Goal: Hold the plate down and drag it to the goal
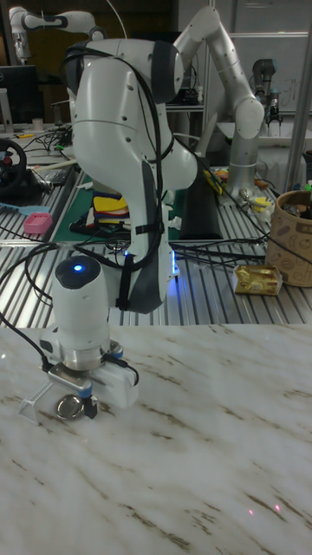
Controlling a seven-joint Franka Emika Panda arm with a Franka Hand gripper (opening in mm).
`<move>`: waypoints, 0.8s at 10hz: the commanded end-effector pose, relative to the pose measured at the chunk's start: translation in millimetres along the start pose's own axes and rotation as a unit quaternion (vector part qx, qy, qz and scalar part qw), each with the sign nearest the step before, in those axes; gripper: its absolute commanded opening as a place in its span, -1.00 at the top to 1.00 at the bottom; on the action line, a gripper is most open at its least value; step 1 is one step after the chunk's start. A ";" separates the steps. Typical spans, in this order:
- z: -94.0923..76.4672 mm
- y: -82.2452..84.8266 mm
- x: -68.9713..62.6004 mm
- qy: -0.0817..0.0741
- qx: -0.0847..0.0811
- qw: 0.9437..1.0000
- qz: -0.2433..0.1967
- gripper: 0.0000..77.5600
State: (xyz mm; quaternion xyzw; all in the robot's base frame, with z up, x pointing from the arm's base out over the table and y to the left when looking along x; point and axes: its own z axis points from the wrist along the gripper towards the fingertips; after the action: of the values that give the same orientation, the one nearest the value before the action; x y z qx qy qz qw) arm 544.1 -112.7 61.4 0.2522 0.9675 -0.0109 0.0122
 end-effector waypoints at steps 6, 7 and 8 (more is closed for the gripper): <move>-1.8 -21.9 0.0 -0.008 0.018 0.999 -0.034 1.00; -0.7 -26.1 -0.2 -0.009 0.018 0.999 -0.036 1.00; 0.9 -30.0 -0.1 -0.011 0.020 0.999 -0.039 1.00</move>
State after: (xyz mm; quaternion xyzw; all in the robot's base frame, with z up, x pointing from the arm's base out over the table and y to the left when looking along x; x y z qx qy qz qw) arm 530.2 -136.0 60.9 0.2168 0.9756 -0.0311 0.0147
